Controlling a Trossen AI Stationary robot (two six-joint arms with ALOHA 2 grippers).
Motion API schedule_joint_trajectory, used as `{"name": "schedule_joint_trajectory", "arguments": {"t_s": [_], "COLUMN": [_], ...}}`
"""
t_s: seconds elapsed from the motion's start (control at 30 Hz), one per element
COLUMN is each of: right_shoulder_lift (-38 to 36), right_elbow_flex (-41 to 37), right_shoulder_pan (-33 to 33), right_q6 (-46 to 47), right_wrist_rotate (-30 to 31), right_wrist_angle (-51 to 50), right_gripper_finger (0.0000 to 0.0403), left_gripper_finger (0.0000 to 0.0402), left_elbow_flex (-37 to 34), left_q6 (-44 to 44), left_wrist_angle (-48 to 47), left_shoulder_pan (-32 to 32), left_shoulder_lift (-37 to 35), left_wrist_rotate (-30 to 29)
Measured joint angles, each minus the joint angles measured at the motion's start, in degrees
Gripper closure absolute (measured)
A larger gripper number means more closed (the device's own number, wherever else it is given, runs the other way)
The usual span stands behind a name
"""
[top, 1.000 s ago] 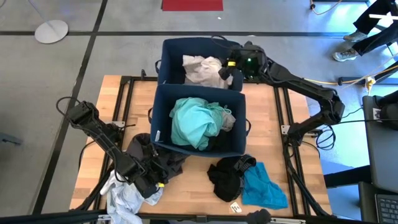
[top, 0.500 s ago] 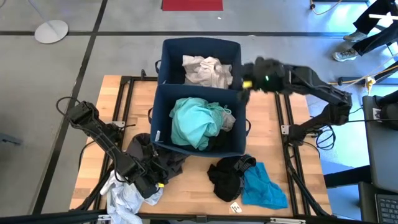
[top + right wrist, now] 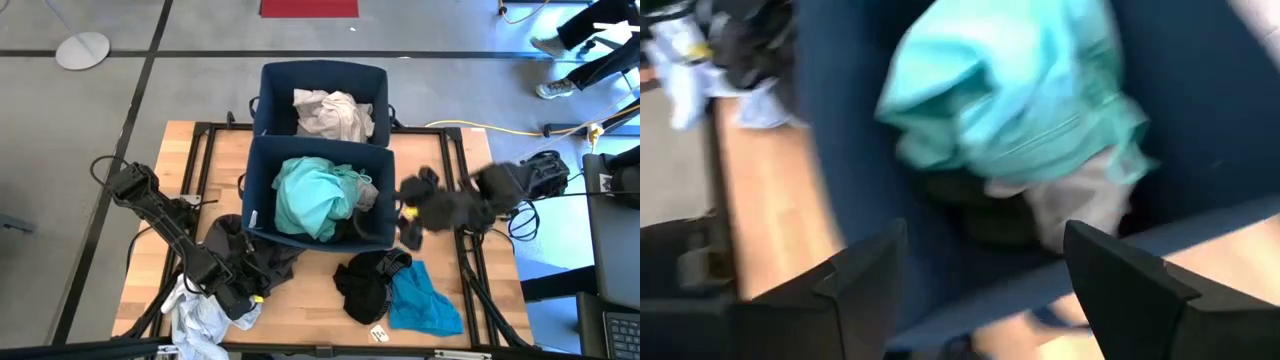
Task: Sort clothes
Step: Put the blue short pants into the bottom blue laundry bin
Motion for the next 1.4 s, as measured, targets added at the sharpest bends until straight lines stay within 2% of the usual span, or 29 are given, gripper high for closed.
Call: {"name": "schedule_joint_trajectory", "arguments": {"t_s": [0.23, 0.5, 0.67, 0.83, 1.0, 1.2, 1.4], "right_shoulder_lift": [0.4, 0.4, 0.5, 1.8, 4.5, 8.5, 12.6], "right_elbow_flex": [-5.7, -16.8, -24.4, -30.1, -32.3, -32.5, -32.5], "right_shoulder_pan": [13.2, 21.9, 26.0, 28.7, 30.3, 30.5, 30.5], "right_q6": [16.8, 36.4, 47.5, 57.5, 61.7, 62.2, 62.2], "right_wrist_rotate": [2.6, 0.6, -3.9, -11.9, -15.0, -15.3, -18.6], "right_wrist_angle": [-0.1, 1.4, 5.9, 7.5, 7.5, 8.0, 8.7], "right_gripper_finger": [0.0132, 0.0132, 0.0132, 0.0132, 0.0132, 0.0132, 0.0132], "left_gripper_finger": [0.0178, 0.0178, 0.0178, 0.0178, 0.0178, 0.0178, 0.0178], "left_elbow_flex": [0.0, 0.0, 0.0, 0.0, 0.0, 0.0, 0.0], "left_q6": [-1.2, -2.6, -2.5, -2.7, -4.0, -4.5, -4.5], "left_wrist_angle": [0.2, 0.1, 0.1, 0.1, 0.2, 0.2, 0.2], "left_shoulder_pan": [0.0, -0.3, -0.3, -0.7, -1.0, -1.0, -1.0], "left_shoulder_lift": [0.1, 0.1, 0.1, 0.1, 0.1, 0.1, 0.2], "left_wrist_rotate": [-0.4, -0.5, -0.5, -0.5, -0.5, -0.4, -0.4]}}
